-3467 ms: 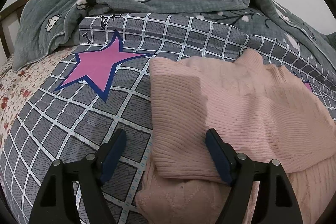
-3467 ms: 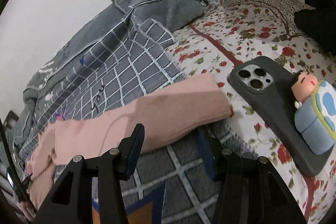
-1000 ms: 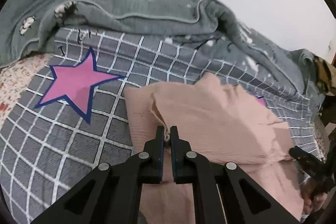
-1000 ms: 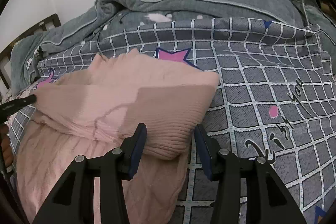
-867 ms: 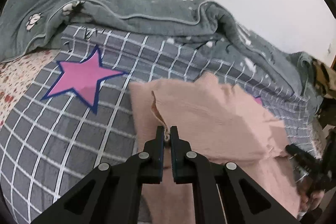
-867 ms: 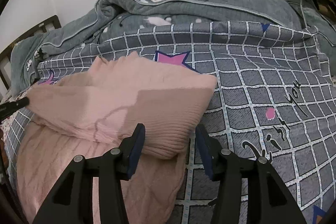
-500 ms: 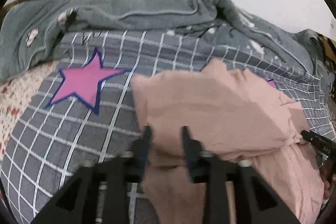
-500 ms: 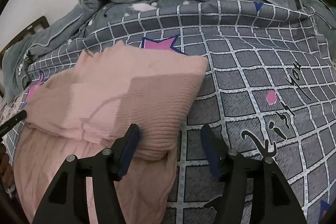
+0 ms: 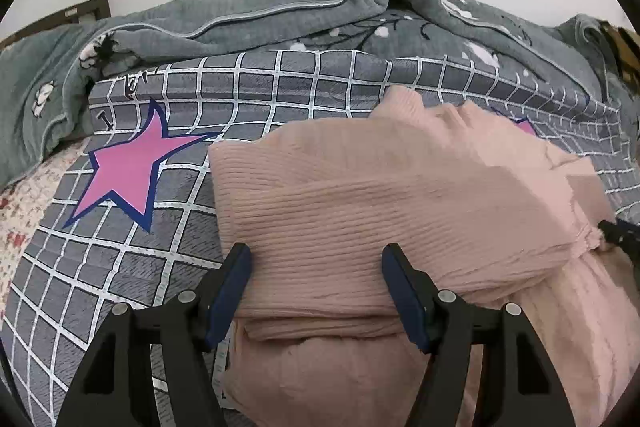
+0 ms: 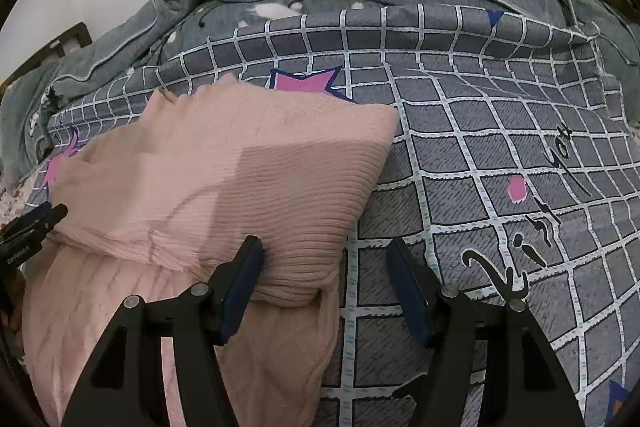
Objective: Fold small clothes
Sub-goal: 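Fold the held sleeve over the sweater body with the right gripper, then grasp the sweater hem with both grippers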
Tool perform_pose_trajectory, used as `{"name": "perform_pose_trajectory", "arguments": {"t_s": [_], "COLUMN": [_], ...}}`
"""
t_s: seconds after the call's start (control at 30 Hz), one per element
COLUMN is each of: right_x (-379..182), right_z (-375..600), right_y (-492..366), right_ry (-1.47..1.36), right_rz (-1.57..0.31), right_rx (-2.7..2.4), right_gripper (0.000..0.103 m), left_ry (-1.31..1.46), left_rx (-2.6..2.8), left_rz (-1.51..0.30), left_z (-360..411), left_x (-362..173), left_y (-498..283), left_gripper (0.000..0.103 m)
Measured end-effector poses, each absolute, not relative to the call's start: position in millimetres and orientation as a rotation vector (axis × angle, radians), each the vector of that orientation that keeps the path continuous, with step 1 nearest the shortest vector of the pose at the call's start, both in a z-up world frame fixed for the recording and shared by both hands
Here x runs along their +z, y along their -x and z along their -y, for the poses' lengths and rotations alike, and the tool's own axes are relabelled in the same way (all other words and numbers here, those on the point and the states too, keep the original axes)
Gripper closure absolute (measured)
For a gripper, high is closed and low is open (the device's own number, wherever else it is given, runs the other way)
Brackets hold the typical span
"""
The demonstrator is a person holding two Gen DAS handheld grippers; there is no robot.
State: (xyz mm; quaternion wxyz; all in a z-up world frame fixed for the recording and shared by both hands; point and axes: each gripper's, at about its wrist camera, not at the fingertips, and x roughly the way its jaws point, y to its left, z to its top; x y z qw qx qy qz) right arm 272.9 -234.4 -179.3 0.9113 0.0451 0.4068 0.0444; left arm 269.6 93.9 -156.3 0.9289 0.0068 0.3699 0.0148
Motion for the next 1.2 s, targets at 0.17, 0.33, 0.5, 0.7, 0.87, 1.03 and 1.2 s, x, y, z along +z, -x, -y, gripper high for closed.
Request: {"name": "perform_pose_trajectory", "arguments": {"t_s": [0.17, 0.33, 0.5, 0.7, 0.87, 1.03, 1.2], "right_x": [-178.6, -175.2, -163.1, -145.0, -136.8, -133.6, -137.2], "right_z": [237.3, 240.9, 257.9, 274.7, 272.6, 259.7, 239.9], "right_y": [-270.5, -262.4, -238.4, -185.7, -135.2, -71.6, -26.7], "right_ry": [-0.115, -0.139, -0.175, -0.126, -0.105, -0.113, -0.063], "right_rz": [-0.832, -0.831, -0.767, -0.722, -0.753, -0.726, -0.748], "right_rx": [0.097, 0.135, 0.093, 0.025, 0.050, 0.076, 0.121], "right_gripper": [0.040, 0.040, 0.043, 0.044, 0.044, 0.044, 0.044], "left_ry": [-0.014, 0.028, 0.139, 0.142, 0.172, 0.168, 0.173], "left_rx": [0.036, 0.023, 0.008, -0.011, -0.018, 0.002, 0.024], "left_rz": [-0.756, -0.750, -0.798, -0.801, -0.800, -0.794, -0.804], "left_z": [-92.6, -99.3, -117.4, -119.7, -122.9, -124.7, -131.8], "left_x": [-156.4, -153.5, -156.0, -154.6, -142.9, -136.4, -138.6], "left_y": [-268.0, -259.8, -240.1, -192.1, -147.7, -95.9, -46.1], "left_gripper": [0.036, 0.037, 0.037, 0.042, 0.042, 0.042, 0.035]}}
